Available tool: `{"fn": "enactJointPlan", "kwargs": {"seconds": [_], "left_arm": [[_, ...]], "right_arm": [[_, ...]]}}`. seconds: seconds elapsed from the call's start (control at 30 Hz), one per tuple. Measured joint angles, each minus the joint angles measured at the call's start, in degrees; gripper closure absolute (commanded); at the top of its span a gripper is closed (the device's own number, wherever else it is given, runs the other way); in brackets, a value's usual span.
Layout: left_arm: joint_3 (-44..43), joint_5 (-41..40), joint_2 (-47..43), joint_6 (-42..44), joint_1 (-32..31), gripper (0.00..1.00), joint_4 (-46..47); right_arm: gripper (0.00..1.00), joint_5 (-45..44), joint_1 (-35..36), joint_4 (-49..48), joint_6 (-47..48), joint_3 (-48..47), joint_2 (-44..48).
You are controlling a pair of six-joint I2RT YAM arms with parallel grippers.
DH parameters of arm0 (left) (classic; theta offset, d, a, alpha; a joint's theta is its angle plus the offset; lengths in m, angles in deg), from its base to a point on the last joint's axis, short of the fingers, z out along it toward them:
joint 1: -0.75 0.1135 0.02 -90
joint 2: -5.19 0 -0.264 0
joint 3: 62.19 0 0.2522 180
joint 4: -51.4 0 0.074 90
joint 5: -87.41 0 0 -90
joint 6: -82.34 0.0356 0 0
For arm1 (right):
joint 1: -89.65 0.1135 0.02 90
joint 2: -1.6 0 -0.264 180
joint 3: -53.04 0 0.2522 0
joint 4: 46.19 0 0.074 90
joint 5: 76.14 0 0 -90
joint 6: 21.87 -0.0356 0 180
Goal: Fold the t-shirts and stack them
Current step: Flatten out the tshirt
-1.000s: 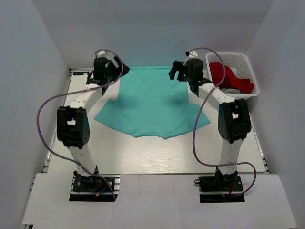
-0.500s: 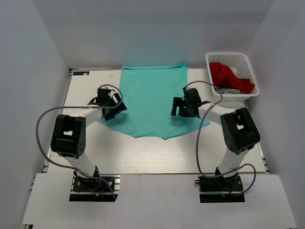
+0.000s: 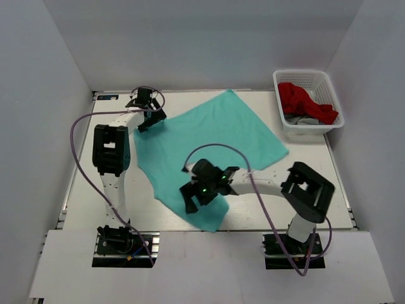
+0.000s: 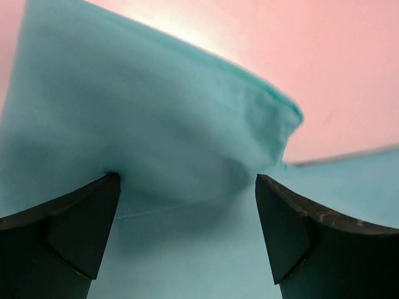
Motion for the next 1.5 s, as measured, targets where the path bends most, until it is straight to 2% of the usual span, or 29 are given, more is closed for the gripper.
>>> {"fn": "enactJointPlan", "kwargs": {"seconds": [0.1,0.2,0.4,0.57,0.7,0.9,1.0,1.07,1.2,1.5], "left_arm": [[-10.84,0.63,6.75,1.49,0.07,0.00,-1.84],[-18.86,2.03,11.61,3.41,0.07,0.00,-3.06],[-23.80,8.07,14.23,7.54,0.07,0.00,-2.38],[-24.04,8.85,11.87,9.92,-0.11,0.00,-3.52],[-9.46,6.71,-1.88,9.62,-0.42,0.00,-3.74],[25.40,6.38,-33.48,3.91,-0.92,0.00,3.91],[38.75,9.16,-40.02,1.62,-1.01,0.00,10.60],[42.73,10.60,-38.80,0.52,-1.05,0.00,11.37],[40.59,11.34,-30.10,-0.15,-1.16,0.00,10.38],[17.75,8.68,-12.04,-0.33,-0.07,0.00,5.53]], "right_arm": [[0.10,5.11,5.92,0.55,3.58,-6.84,-5.92],[0.10,8.72,7.67,0.92,6.99,-11.17,-7.89],[0.10,10.05,6.10,-1.64,9.81,-16.74,-6.29],[0.10,2.69,2.54,-1.53,8.72,-16.72,-1.66],[0.10,-4.98,-4.09,1.42,6.38,-17.77,-0.02],[0.10,-16.04,-18.45,5.73,3.61,-19.43,-3.30],[0.10,-18.34,-24.79,7.52,2.95,-23.89,-9.33],[0.10,-18.71,-28.13,8.22,2.71,-27.26,-13.84],[0.10,-18.75,-33.22,8.85,2.54,-29.73,-19.47],[0.10,-15.06,-39.74,5.18,2.27,-25.57,-19.96]]}}
